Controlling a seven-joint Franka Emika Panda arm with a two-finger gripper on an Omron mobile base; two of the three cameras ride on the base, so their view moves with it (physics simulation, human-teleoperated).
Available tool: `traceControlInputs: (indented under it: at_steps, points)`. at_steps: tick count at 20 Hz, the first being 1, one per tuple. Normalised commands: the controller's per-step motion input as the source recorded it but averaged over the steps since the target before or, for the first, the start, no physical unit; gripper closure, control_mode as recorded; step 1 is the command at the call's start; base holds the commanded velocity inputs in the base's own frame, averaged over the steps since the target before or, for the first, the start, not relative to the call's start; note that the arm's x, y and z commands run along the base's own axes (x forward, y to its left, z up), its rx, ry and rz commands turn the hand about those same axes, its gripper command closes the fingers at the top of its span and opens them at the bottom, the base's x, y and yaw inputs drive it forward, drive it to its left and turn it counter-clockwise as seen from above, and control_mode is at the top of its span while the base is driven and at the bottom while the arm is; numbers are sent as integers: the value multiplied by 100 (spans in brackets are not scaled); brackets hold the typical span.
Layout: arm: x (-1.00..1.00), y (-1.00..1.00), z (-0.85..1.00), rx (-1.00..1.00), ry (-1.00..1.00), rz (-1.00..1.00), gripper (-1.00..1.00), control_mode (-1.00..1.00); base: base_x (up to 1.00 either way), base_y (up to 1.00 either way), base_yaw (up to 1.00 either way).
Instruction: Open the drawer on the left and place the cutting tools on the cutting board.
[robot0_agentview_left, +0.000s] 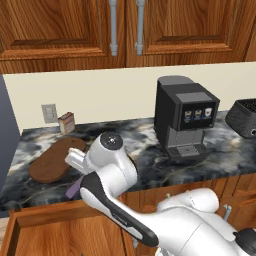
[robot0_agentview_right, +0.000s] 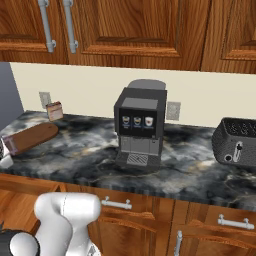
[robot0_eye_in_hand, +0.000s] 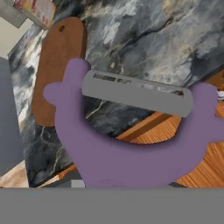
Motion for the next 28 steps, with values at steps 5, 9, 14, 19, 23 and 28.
traceControlInputs:
  at_steps: [5,9,14,19,23,28]
  points:
    - [43,0,19,13,2,-5,100,-100,0,0,0]
    - [52,0,54,22,2,-9,100,-100,0,0,0]
    - [66,5,52,9,11,-5,100,-100,0,0,0]
    - [88,16,9,-3,26,-3,100,-100,0,0,0]
    - [99,1,1,-3,37,0,100,-100,0,0,0]
    - [32,13,-1,-13,20,5,100,-100,0,0,0]
